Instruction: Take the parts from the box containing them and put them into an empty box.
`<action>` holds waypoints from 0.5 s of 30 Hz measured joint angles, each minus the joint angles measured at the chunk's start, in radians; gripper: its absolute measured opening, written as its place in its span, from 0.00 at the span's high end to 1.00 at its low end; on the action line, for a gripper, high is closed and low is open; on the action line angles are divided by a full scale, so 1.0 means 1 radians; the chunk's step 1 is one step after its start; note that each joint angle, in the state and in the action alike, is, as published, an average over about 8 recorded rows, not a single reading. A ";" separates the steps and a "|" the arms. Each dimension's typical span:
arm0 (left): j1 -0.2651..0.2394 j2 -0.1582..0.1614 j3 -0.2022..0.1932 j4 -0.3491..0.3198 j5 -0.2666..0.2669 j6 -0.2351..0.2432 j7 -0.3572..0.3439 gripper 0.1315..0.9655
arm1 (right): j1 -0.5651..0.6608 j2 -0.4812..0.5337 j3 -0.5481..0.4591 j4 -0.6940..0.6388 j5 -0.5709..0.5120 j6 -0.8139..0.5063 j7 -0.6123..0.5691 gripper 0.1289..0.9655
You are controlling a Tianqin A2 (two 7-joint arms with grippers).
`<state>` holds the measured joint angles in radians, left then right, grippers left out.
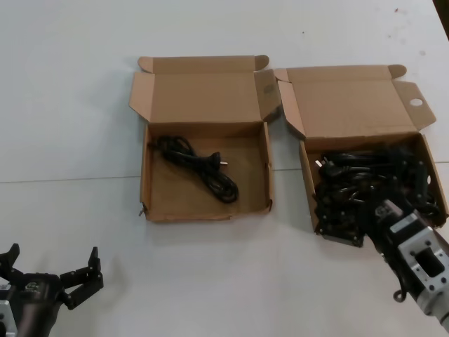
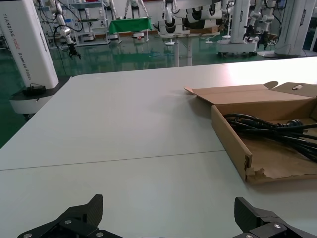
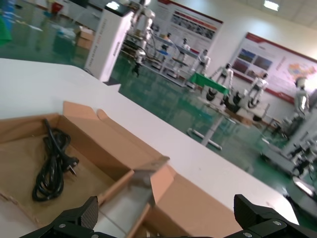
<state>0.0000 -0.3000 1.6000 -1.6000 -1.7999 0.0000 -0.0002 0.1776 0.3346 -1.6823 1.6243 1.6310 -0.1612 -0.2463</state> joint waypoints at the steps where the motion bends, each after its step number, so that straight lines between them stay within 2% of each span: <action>1: 0.000 0.000 0.000 0.000 0.000 0.000 0.000 0.09 | -0.007 -0.001 0.003 -0.001 0.006 0.006 0.000 0.00; 5: 0.000 0.000 0.000 0.000 0.000 0.000 0.000 0.04 | -0.032 -0.006 0.015 -0.004 0.031 0.029 0.000 0.00; 15: 0.000 0.000 0.000 0.000 0.000 0.000 0.001 0.00 | -0.098 -0.019 0.045 -0.013 0.093 0.088 0.000 0.00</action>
<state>0.0000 -0.3000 1.6000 -1.6000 -1.8000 0.0000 0.0004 0.0798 0.3157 -1.6371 1.6110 1.7239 -0.0731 -0.2463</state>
